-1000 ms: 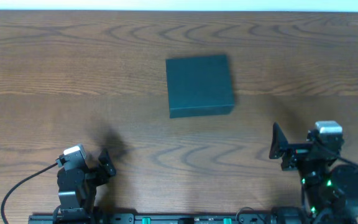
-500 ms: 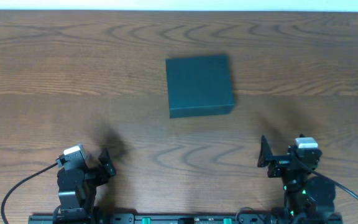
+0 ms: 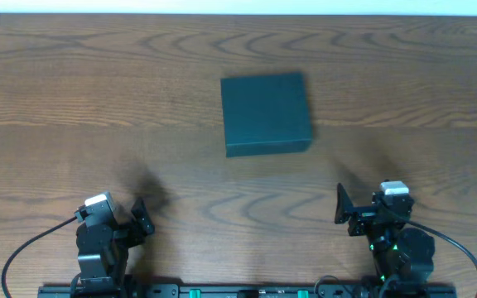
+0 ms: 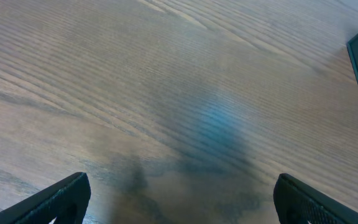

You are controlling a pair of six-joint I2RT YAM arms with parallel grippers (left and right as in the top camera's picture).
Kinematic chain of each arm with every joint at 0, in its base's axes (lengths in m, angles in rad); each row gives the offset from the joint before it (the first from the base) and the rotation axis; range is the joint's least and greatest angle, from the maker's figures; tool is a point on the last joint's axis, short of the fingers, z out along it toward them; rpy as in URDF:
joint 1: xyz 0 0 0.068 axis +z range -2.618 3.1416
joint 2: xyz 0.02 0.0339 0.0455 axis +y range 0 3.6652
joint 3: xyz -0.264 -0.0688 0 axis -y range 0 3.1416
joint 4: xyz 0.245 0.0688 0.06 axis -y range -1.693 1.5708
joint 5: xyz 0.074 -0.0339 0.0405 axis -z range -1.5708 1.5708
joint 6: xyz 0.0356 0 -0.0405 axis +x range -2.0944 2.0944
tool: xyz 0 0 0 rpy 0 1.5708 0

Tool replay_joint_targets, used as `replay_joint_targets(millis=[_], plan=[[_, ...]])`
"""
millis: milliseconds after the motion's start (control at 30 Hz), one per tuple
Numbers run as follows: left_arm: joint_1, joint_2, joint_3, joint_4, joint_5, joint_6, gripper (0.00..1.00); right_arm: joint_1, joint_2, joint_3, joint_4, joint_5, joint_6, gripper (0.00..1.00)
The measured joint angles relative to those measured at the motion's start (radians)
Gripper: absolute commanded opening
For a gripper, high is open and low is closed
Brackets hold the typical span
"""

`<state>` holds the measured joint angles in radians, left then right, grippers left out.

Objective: Pack container

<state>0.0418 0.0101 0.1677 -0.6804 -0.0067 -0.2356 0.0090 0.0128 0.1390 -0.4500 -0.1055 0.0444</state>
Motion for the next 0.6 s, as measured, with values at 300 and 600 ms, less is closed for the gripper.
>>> replay_joint_targets(millis=[300, 600], plan=[[0.000, 0.000, 0.000, 0.000, 0.000, 0.000, 0.95, 0.000, 0.000, 0.000, 0.000, -0.005, 0.000, 0.99], [0.000, 0.000, 0.000, 0.000, 0.000, 0.000, 0.95, 0.000, 0.000, 0.000, 0.000, -0.007, 0.000, 0.99]])
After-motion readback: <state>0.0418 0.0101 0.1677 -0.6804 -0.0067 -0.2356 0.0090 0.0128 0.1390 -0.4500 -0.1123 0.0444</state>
